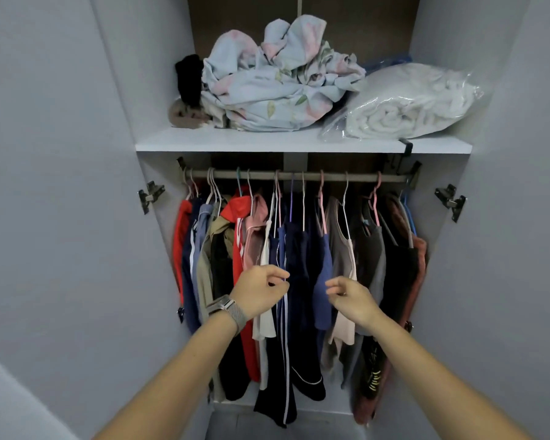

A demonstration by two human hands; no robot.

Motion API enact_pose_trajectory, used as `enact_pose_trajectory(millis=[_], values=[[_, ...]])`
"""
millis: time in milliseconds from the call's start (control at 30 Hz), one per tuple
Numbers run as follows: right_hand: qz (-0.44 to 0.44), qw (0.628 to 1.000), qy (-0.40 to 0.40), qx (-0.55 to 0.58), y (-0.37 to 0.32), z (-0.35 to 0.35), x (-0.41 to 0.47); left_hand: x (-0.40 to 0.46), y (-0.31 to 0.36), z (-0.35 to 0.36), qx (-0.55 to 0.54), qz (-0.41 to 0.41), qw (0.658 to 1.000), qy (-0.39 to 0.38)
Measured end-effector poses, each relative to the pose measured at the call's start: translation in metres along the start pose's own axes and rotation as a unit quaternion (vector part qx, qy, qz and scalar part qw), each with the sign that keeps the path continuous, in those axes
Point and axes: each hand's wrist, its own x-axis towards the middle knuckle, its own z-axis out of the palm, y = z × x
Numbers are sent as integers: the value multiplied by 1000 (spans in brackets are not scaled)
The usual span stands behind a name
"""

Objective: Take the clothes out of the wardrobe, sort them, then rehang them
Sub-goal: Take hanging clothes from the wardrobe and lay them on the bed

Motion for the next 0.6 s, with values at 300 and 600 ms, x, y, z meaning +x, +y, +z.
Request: enact_pose_trajectory(millis=[300,600], values=[[-5,997,25,66,-17,28,148,139,-41,15,-263,-140,954,8],[63,996,65,23,-22,43,265,242,-72,23,-259,-166,951,-19]])
